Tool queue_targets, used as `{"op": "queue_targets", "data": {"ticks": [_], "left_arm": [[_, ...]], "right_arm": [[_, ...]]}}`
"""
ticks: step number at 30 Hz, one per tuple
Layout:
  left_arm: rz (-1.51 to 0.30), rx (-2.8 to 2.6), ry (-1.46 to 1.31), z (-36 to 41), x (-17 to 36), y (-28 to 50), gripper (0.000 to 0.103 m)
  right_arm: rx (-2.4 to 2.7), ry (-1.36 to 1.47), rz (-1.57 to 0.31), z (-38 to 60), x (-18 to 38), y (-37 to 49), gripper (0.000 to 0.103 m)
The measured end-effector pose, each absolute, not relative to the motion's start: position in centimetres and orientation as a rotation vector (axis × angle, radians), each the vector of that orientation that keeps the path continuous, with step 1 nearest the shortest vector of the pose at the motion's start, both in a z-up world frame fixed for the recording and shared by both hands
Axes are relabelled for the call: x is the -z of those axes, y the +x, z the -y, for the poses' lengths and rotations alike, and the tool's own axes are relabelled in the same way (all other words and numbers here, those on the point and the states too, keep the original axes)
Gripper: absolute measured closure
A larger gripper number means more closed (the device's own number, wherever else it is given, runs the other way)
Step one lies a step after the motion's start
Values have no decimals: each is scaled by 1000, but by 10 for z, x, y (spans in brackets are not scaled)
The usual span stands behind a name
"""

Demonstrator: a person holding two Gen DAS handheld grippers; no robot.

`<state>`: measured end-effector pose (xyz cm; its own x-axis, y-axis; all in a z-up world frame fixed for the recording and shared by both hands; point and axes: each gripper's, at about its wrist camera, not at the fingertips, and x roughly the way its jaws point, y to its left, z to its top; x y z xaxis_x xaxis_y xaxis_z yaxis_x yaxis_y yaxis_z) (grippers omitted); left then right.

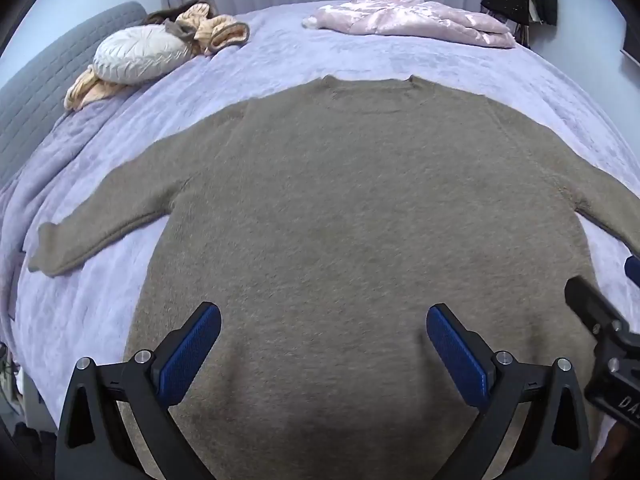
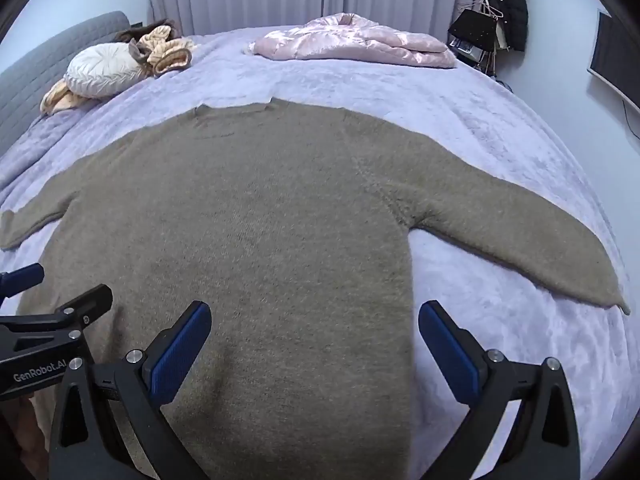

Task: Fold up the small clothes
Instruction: 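Move the right gripper over the brown sweater toward its sleeve cuff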

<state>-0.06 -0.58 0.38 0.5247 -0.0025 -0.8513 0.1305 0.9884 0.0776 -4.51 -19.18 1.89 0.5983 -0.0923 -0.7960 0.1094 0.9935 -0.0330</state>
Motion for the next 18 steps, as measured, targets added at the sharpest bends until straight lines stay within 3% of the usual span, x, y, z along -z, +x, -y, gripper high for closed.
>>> {"op": "queue_targets", "data": {"ticks": [18], "left_arm": [[-918,126,195,73,-36,-16,0]], "right_arm": [[143,114,-845,247,-50,-61,0]]}}
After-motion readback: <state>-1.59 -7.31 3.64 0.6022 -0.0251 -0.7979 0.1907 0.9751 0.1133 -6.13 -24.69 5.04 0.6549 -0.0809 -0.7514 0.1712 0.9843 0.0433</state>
